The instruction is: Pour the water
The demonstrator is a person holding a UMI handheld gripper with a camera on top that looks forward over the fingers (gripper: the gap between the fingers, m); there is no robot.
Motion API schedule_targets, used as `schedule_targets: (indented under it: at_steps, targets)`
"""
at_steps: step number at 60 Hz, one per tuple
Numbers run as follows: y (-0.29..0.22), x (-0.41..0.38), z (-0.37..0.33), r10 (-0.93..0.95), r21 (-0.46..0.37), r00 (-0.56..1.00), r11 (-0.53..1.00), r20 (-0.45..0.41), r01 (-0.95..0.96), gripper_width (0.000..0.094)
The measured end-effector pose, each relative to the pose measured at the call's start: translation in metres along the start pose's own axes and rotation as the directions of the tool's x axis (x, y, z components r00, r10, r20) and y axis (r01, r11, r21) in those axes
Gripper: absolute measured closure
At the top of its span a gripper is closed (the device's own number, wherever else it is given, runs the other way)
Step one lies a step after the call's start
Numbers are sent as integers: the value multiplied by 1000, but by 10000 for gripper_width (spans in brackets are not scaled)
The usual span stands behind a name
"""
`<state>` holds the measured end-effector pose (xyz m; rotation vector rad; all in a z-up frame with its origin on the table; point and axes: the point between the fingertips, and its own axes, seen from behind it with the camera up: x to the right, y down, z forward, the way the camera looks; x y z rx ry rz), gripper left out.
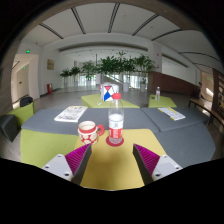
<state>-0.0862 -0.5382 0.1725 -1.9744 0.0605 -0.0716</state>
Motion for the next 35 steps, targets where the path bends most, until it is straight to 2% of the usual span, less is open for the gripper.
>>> schedule_targets:
  at_steps: [14,35]
  targets:
    - [-12,-10,-62,-24,31,1000,999,10,23,80]
    - [-16,1,-87,-52,49,999,997,-13,52,82]
